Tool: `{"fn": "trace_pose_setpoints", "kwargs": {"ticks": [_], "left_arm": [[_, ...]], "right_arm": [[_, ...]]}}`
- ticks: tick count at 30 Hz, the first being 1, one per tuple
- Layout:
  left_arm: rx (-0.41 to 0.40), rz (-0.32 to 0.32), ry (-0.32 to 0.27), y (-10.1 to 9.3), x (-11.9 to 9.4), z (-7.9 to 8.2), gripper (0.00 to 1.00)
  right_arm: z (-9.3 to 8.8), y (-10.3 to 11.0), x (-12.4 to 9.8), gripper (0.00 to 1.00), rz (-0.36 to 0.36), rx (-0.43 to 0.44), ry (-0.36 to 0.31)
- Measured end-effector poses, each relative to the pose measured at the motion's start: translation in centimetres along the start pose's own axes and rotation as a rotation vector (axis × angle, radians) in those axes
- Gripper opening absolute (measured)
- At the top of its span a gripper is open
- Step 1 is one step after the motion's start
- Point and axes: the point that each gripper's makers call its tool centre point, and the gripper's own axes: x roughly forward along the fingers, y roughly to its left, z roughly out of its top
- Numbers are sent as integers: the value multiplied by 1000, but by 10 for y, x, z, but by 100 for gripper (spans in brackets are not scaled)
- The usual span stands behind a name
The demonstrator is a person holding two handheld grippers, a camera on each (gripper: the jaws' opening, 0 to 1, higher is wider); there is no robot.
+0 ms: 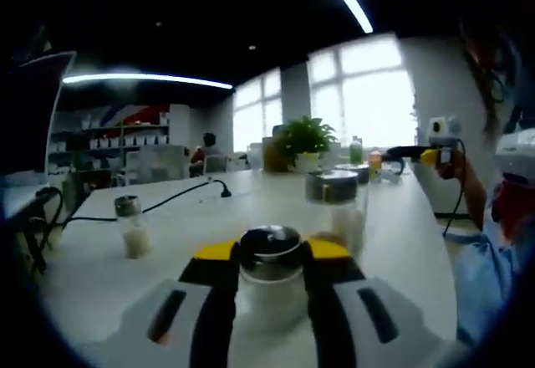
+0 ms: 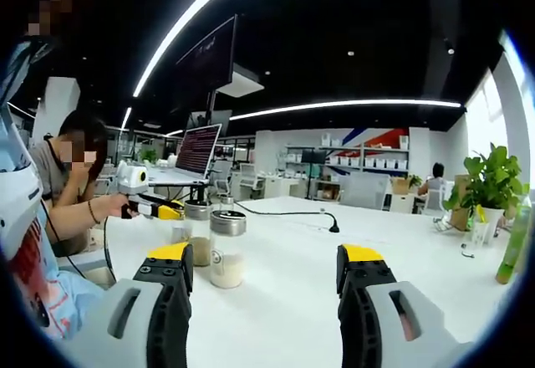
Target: Rotate the seasoning bottle until the label or dispensing opening points toward the visible target arrow and the bottle remains upright within the marked orientation range
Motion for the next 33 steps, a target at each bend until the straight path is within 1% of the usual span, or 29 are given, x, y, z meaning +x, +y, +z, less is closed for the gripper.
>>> {"fn": "trace_pose_setpoints", "kwargs": {"ticks": [6,13,16,22,27,30,32,33], "left_arm": [[-4,-35,4,2,5,1,32],[-5,-97,8,4,6,0,32],[-4,-118,4,4,6,1,32],[-5,-154,17,5,7,1,32],[-11,-161,25,4,7,1,32],[-11,-159,13,4,7,1,32],[-54,-157,18,5,7,-1,32],[-63,-157,17,6,7,-1,32]], "right_arm": [[-5,2,4,72,11,3,18],[-6,2,8,72,19,15,16],[-7,1,9,72,21,14,22],[-8,1,11,72,20,16,25],[-9,0,12,72,18,16,28],[-10,1,13,72,21,18,29],[-11,1,13,72,21,17,33],[-11,1,13,72,20,16,34]]}}
